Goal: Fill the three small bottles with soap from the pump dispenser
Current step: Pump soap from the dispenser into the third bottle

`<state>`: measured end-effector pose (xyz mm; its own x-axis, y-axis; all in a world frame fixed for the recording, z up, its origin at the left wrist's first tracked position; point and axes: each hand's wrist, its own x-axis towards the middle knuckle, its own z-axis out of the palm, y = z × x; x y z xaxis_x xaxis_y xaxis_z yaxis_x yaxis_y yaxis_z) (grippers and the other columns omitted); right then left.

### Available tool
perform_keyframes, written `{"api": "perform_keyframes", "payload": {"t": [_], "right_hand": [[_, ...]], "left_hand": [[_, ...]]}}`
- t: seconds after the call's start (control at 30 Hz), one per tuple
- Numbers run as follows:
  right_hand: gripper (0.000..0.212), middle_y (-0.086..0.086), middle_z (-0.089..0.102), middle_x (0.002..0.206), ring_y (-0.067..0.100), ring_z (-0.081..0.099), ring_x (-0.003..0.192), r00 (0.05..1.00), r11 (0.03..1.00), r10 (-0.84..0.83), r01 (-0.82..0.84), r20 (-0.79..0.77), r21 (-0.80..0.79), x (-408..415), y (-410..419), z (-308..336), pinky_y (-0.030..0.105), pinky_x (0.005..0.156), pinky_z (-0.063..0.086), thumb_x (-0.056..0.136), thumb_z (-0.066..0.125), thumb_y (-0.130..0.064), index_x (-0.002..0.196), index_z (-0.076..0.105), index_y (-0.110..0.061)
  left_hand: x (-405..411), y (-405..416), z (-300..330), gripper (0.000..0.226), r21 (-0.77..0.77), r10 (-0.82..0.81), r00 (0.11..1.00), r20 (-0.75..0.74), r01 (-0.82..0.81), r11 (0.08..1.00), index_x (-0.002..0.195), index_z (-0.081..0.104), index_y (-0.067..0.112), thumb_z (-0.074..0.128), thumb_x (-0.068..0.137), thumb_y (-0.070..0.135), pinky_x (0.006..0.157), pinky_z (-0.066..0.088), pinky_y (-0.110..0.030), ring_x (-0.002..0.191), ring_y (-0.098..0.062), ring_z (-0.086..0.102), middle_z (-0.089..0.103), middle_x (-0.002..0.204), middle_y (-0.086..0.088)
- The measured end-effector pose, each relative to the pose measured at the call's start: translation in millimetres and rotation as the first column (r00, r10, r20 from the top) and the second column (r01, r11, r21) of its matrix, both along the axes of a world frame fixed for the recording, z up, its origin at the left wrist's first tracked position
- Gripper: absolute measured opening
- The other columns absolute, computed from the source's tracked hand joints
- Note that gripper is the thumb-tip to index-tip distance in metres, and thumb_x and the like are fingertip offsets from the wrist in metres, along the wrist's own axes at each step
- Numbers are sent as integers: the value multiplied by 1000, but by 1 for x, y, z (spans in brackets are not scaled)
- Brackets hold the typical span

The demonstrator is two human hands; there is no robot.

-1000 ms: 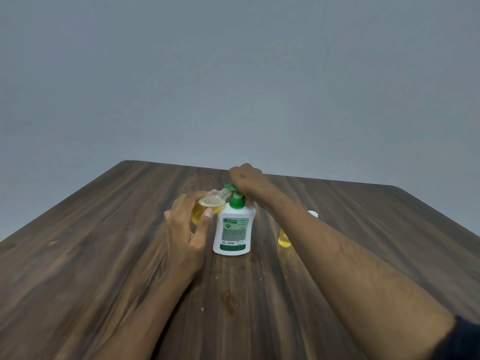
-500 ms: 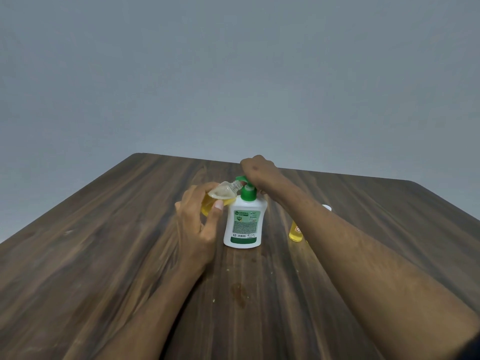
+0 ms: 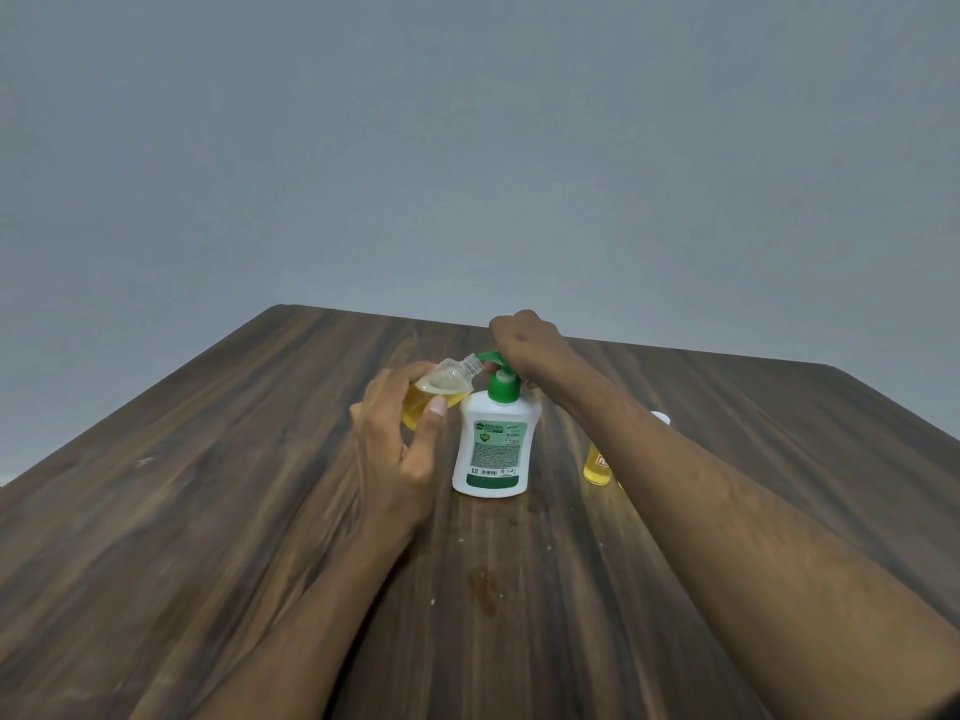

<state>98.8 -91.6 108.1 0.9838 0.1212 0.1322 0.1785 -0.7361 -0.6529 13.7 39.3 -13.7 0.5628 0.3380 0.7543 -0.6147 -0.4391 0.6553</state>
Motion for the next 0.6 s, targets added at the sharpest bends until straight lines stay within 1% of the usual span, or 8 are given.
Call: {"api": "perform_keyframes", "payload": {"t": [0.07, 0.1, 0.17, 0.23, 0.4, 0.5, 0.6], "right_hand": [[21, 23, 70, 101, 27, 47, 76, 1000, 1000, -2, 2, 3, -2, -2, -1, 1, 35, 71, 41, 91, 38, -20, 71, 41, -14], [23, 22, 67, 95, 27, 46, 73, 1000, 1000, -2, 2, 5, -15, -2, -1, 1, 34, 69, 40, 92, 38, -19, 70, 41, -13], [26, 14, 57, 81, 25, 46, 66, 1000, 999, -8, 8, 3, -46, -2, 0, 2, 33, 66, 39, 95, 39, -20, 70, 41, -12], [26, 7, 53, 75, 22, 46, 62, 1000, 998, -18, 18, 0, -61, -2, 1, 3, 32, 63, 39, 95, 39, -23, 72, 44, -12], [27, 2, 49, 74, 20, 43, 68, 999, 998, -31, 33, 25, -60, -7, -1, -4, 32, 57, 30, 95, 39, -26, 72, 41, -15], [26, 2, 49, 77, 20, 45, 72, 999, 998, -26, 28, 21, -62, -10, -2, 1, 33, 60, 33, 96, 39, -26, 73, 43, -15], [27, 2, 49, 76, 19, 42, 68, 1000, 1000, -16, 16, 19, -8, -13, -2, 5, 33, 61, 33, 97, 39, -25, 72, 42, -14]], "left_hand": [[-1, -1, 1, 27, 9, -3, 1000, 0, 3, 1000, 119, 69, 27, 55, 98, 37, 83, 49, -62, 99, -18, 67, 70, 108, 14], [-2, -1, 1, 26, 15, -3, 1000, 4, 3, 1000, 119, 68, 30, 54, 98, 38, 83, 49, -61, 99, -17, 67, 70, 108, 15], [-4, -3, 3, 26, 29, -3, 1000, 16, 2, 1000, 122, 65, 35, 54, 99, 39, 83, 49, -58, 99, -15, 66, 68, 110, 19], [-4, -5, 3, 26, 45, -4, 1000, 30, 2, 999, 124, 64, 38, 54, 100, 38, 83, 49, -58, 99, -14, 66, 67, 112, 22], [-1, -2, 2, 27, 46, -12, 999, 43, 10, 999, 126, 66, 38, 55, 101, 36, 82, 50, -61, 103, -19, 68, 69, 114, 17], [-3, -3, 2, 28, 50, -15, 999, 40, 13, 999, 127, 65, 40, 54, 101, 39, 81, 51, -61, 102, -17, 67, 69, 114, 19], [-3, -4, 3, 28, 50, -7, 999, 37, 5, 999, 127, 65, 39, 54, 101, 39, 82, 50, -60, 101, -14, 67, 68, 115, 21]]}}
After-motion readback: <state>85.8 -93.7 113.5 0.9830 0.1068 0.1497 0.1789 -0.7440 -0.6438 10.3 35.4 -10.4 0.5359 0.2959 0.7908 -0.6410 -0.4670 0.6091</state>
